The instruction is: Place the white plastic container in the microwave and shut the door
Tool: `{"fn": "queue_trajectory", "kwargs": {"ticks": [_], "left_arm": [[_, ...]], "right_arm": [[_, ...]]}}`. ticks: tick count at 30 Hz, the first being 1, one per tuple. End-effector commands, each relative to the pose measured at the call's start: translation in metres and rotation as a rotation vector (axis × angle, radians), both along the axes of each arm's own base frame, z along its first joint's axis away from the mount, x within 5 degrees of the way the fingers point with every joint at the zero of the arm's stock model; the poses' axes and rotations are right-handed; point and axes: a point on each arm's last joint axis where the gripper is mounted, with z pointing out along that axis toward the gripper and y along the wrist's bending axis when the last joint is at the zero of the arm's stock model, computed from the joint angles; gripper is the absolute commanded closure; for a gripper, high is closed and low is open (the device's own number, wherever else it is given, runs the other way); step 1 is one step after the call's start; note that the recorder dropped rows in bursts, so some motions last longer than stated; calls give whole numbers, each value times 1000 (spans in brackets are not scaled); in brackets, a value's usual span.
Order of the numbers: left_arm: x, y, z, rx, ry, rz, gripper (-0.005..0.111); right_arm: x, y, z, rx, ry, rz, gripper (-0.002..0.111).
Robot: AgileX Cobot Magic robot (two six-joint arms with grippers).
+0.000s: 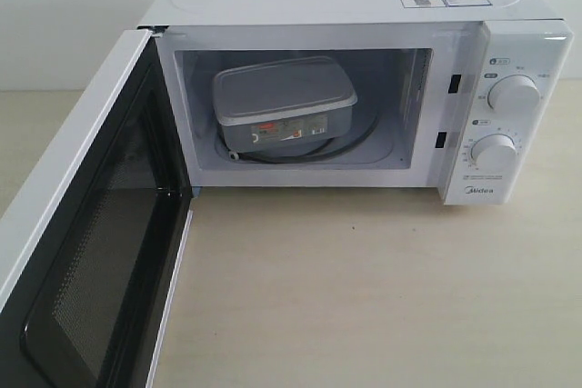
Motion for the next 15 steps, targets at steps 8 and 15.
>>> {"fn": "queue_trajectory", "kwargs": {"ticks": [8,15], "left_arm": [[0,0,-1,-15,-2,5,103],[0,0,-1,-15,-2,5,103]], "right_arm": [[-3,-3,-20,-32,211,-26,108],[-3,-3,-20,-7,208,-30,108]]}}
